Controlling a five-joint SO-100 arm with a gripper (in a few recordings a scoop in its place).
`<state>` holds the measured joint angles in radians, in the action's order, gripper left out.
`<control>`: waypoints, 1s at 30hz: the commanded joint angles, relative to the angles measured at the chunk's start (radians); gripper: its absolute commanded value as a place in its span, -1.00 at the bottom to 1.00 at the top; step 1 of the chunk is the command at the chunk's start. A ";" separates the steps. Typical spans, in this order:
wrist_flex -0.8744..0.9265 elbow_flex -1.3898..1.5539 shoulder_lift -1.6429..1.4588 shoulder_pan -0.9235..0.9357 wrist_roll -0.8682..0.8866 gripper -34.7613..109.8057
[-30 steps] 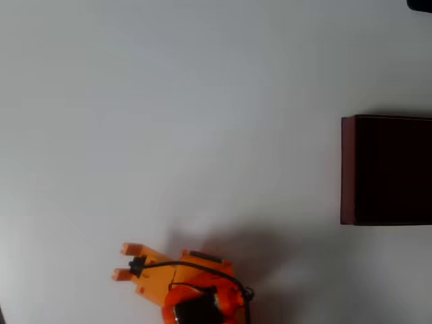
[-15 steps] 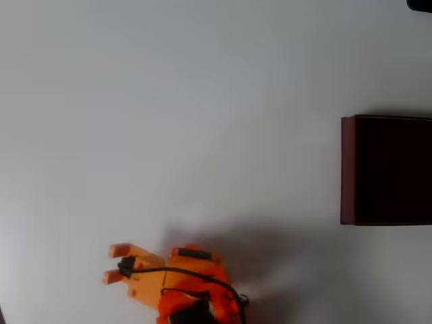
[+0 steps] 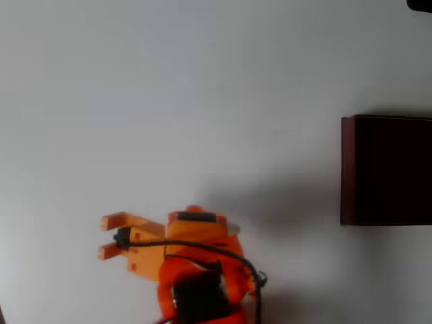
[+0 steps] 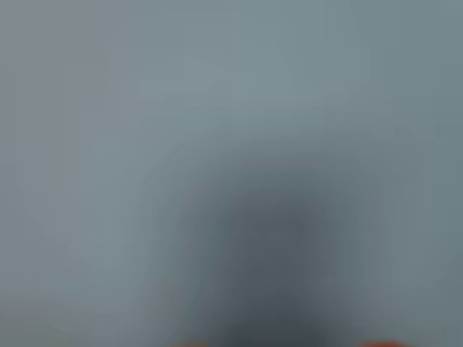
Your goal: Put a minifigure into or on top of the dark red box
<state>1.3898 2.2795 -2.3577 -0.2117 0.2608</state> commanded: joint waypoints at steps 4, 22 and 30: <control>0.179 -0.353 0.075 0.187 -0.150 -0.47; 0.115 -0.954 0.749 0.703 -0.534 -0.47; 0.063 -1.124 1.068 0.784 -0.581 -0.45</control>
<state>1.4312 1.2533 -1.3576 0.5292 -0.2823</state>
